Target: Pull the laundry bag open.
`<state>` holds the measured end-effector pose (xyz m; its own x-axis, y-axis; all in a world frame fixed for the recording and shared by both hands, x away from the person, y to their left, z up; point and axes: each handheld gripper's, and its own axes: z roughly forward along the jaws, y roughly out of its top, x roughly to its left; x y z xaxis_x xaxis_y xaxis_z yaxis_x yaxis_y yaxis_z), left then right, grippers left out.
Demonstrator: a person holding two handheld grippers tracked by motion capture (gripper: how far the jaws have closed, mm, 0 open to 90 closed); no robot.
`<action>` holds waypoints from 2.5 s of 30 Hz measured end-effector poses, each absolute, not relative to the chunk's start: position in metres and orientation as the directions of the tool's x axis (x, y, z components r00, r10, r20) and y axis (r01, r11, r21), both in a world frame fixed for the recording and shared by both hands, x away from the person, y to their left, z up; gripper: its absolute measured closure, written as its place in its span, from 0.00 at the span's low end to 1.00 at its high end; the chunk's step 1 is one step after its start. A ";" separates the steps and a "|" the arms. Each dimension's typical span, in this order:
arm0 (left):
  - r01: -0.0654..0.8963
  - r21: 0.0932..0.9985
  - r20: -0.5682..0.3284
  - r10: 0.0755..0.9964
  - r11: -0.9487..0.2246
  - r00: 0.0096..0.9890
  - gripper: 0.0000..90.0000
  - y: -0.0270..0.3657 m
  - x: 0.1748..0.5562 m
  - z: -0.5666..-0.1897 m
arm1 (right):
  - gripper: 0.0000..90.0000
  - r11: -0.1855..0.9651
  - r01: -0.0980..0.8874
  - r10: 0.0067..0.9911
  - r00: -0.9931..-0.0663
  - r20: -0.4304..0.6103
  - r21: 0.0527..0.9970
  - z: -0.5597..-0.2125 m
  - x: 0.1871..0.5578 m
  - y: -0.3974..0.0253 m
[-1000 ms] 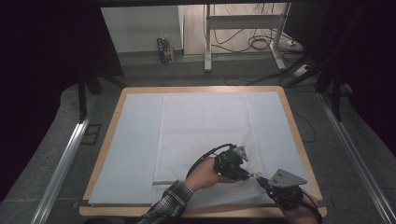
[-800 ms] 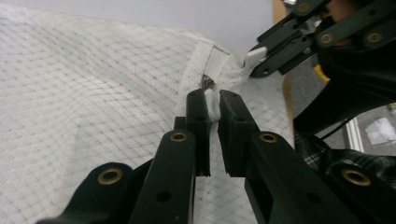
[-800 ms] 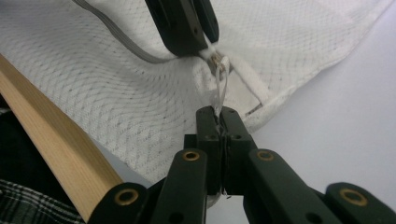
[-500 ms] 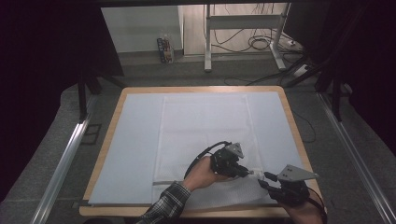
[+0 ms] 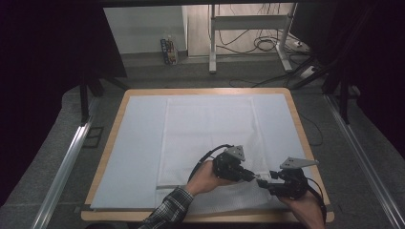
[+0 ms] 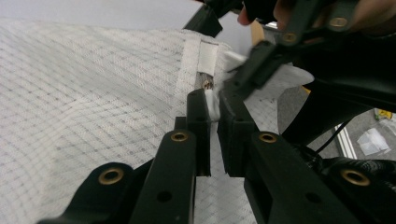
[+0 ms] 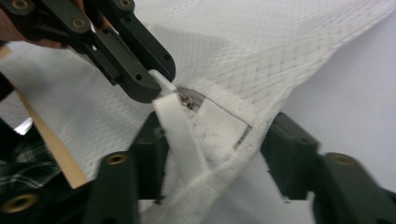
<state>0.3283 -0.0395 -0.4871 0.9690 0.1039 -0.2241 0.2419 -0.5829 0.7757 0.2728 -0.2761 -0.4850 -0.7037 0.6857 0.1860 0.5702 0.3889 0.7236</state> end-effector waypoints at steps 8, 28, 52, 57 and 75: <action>0.247 0.750 -0.211 0.132 -0.613 0.969 0.93 -0.042 0.329 -0.494 | 0.93 0.417 0.536 0.675 -0.724 0.146 0.734 -0.481 0.270 -0.274; 0.275 0.740 -0.245 0.134 -0.614 0.960 0.97 -0.034 0.327 -0.501 | 0.95 0.433 0.546 0.707 -0.700 0.106 0.718 -0.481 0.266 -0.271; 0.306 0.709 -0.257 0.172 -0.635 0.951 0.97 -0.011 0.323 -0.511 | 0.95 0.420 0.574 0.719 -0.683 0.128 0.702 -0.486 0.263 -0.277; 0.313 0.699 -0.249 0.192 -0.643 0.949 0.97 -0.002 0.323 -0.511 | 0.95 0.418 0.574 0.726 -0.677 0.121 0.704 -0.486 0.263 -0.280; 0.348 0.684 -0.254 0.238 -0.640 0.937 0.97 0.028 0.318 -0.514 | 0.95 0.414 0.583 0.736 -0.666 0.120 0.699 -0.487 0.263 -0.285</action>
